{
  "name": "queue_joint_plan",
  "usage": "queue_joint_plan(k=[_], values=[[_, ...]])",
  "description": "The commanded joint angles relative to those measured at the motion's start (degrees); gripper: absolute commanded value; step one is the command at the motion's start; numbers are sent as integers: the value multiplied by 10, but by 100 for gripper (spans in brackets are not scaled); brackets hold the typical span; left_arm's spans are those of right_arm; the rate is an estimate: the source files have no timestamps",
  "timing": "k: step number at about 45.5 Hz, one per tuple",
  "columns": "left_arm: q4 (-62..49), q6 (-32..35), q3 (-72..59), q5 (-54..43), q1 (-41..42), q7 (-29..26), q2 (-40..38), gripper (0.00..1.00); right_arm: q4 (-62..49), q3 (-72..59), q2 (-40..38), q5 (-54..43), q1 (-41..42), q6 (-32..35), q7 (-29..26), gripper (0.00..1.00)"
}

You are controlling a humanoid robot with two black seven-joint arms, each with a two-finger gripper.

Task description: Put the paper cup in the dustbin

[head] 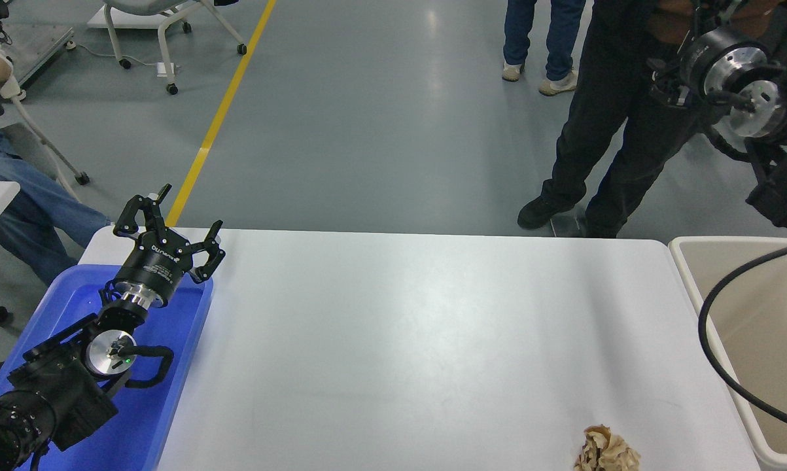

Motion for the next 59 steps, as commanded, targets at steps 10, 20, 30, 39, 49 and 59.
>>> queue_joint_plan(k=[10,20,30,39,49,59], values=[[1,0,0,1,0,0,0,100,88,92,20,2,-143,0,143,99],[0,0,0,0,0,0,0,100,98,92,39,2,-204,-1,195,99],[0,0,0,0,0,0,0,100,106,92,39,2,-251,0,218,99],[0,0,0,0,0,0,0,100,126,92,31,2,-286,1,243,99],[0,0,0,0,0,0,0,100,146,92,22,2,-309,1,249,99],[0,0,0,1,0,0,0,100,145,92,23,2,-319,3,250,99]])
